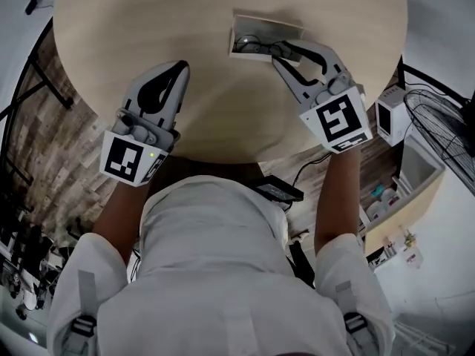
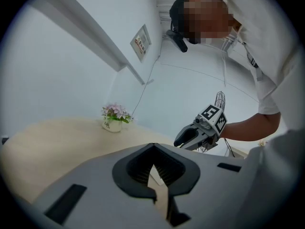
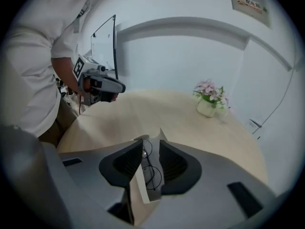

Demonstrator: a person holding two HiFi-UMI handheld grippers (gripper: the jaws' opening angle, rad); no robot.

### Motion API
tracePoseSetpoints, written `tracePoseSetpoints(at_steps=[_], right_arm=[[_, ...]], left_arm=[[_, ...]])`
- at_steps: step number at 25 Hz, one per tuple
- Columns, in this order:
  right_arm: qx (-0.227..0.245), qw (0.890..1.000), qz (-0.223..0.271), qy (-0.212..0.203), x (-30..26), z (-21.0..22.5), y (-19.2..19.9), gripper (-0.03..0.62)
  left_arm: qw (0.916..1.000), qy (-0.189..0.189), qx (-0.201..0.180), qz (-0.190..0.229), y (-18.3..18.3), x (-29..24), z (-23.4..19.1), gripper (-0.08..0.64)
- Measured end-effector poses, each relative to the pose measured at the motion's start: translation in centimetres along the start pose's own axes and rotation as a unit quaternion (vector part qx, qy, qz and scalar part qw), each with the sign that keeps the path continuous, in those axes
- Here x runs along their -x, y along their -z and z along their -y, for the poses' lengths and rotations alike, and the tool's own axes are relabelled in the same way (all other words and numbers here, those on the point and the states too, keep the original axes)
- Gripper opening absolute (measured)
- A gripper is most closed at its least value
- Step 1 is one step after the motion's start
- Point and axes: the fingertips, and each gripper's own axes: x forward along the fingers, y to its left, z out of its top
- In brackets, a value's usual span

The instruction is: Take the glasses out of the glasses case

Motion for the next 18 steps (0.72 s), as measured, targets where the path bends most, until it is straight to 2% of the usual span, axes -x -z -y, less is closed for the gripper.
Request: tracePoseSetpoints(at_steps=[2,5,7,10,18], right_arm=[[0.011,0.999,-0.036,-0.025,-1.4,-0.3,1.0,0.114],[0.027,0.994,-0.089,-0.052,-3.3,-1.0,2.7,0.114],[0.028,0.991,-0.112,-0.066,-4.3,-1.3,3.4,0.107],[0.028,0.988,-0.135,-0.074,-5.1,-1.3,4.5,0.083],[0.048,0.977,-0.179,-0.103,-6.7,-1.8,5.9,0.077]], left_arm=[[0.9999,0.007,0.004,-0.007,0.8,-0.1,0.0,0.013],[0.9988,0.027,-0.004,-0.04,2.7,0.3,0.0,0.014],[0.9988,0.029,0.002,-0.04,3.0,0.4,-0.4,0.013],[0.9991,0.02,0.01,-0.035,3.3,0.7,-1.4,0.013],[0.9993,0.014,0.015,-0.03,4.0,0.9,-2.6,0.014]])
